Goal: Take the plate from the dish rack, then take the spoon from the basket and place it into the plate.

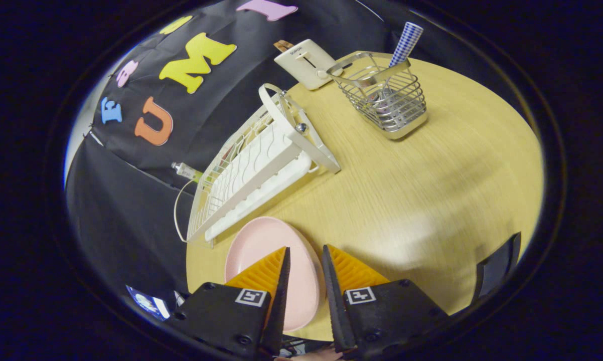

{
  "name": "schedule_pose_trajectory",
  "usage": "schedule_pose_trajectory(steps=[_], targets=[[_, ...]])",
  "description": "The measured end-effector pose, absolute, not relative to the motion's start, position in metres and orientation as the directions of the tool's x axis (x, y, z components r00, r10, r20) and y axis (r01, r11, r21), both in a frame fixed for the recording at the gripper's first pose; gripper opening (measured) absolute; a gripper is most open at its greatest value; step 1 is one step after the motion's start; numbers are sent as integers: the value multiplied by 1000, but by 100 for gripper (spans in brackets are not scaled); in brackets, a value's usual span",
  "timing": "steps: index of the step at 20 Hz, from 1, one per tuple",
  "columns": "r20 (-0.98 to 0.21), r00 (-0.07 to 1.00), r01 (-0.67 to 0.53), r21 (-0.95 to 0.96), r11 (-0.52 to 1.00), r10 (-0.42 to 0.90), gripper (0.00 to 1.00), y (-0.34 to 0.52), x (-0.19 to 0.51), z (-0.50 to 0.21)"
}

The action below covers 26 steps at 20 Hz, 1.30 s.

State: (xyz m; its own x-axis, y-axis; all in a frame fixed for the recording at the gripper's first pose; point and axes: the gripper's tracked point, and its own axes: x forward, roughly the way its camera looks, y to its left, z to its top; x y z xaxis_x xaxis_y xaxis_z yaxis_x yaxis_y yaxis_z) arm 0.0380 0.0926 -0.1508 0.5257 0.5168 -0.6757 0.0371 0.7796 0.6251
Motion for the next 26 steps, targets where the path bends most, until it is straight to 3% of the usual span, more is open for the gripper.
schedule_pose_trajectory(steps=[3, 9, 15, 21, 26], targets=[[-646, 612, -34, 555, 831, 456, 46, 79, 38, -134], [-463, 861, -101, 253, 962, 212, 67, 29, 27, -74], [-242, 969, -44, 29, 999, 49, 100, -16, 34, -49], [-115, 993, -25, -2, 1000, 25, 100, -58, 81, -75], [-155, 985, -60, 134, 989, 81, 100, -78, 122, -93]])
